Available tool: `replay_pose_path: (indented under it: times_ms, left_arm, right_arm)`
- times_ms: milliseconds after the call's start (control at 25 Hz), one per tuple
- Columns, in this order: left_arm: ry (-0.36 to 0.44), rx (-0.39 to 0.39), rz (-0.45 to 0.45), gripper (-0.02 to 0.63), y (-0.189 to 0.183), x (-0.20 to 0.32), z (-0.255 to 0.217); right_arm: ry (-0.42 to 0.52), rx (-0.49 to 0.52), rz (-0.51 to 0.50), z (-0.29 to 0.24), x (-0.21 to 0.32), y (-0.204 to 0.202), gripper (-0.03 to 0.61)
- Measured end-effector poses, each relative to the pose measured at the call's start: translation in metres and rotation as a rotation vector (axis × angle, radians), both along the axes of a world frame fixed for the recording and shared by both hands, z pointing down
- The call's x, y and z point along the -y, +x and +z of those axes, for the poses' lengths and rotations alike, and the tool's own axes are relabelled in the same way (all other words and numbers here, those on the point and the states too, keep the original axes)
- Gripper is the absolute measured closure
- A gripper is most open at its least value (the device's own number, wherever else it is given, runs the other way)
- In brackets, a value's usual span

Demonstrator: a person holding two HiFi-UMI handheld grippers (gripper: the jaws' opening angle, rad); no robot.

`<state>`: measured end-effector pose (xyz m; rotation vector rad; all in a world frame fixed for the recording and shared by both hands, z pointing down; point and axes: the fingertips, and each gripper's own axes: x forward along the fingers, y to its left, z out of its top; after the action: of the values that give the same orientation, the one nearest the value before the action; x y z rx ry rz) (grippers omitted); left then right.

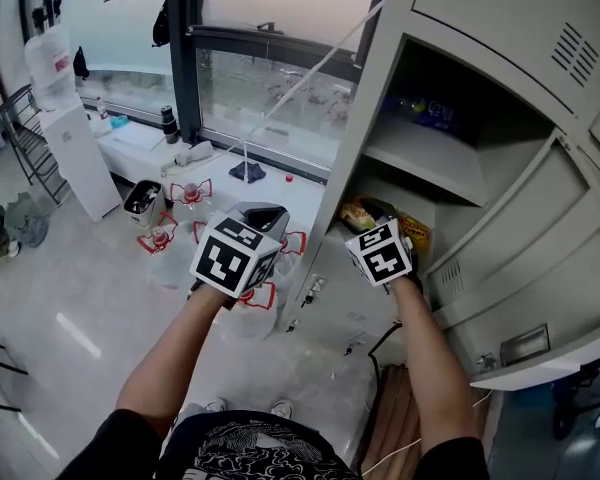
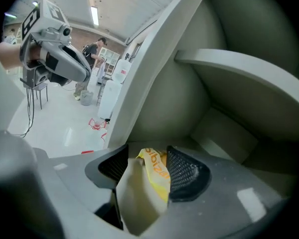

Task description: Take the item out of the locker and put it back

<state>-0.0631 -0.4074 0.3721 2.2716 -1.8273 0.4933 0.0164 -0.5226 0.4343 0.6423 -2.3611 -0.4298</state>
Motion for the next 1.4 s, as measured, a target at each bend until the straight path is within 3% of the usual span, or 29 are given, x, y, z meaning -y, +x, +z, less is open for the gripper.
replay_pose_path:
  times_ms: [320,600,1000,1240,1400]
  left_arm:
    - [0.004,0.014,-0.087,0.611,-0.02,-0.01,0.004]
    - [0.002,0.015,-0.131,0.612,-0.026,-0.019,0.006]
    - [0.002,0.009,-0.178,0.612,-0.039,-0.029,0.005]
    - [-0.003,0.001,-0.171,0.611,-0.038,-0.03,0.009]
    - [-0.003,-0.004,-0.162,0.611,-0.039,-0.03,0.009]
  right_arm:
    - [0.031,-0.13,-0.072,0.017,0.007,-0.01,0.327]
    - [0.07,-0.17,-0.076,0.027,0.012,-0.011,0.404]
    - [0.131,-0.141,-0.047,0.021,0.02,-0.01,0.494]
    - [0.16,-0.128,-0.043,0.019,0.017,-0.009,0.514]
    - [0.161,-0.065,-0.013,0.007,0.016,-0.006,0.523]
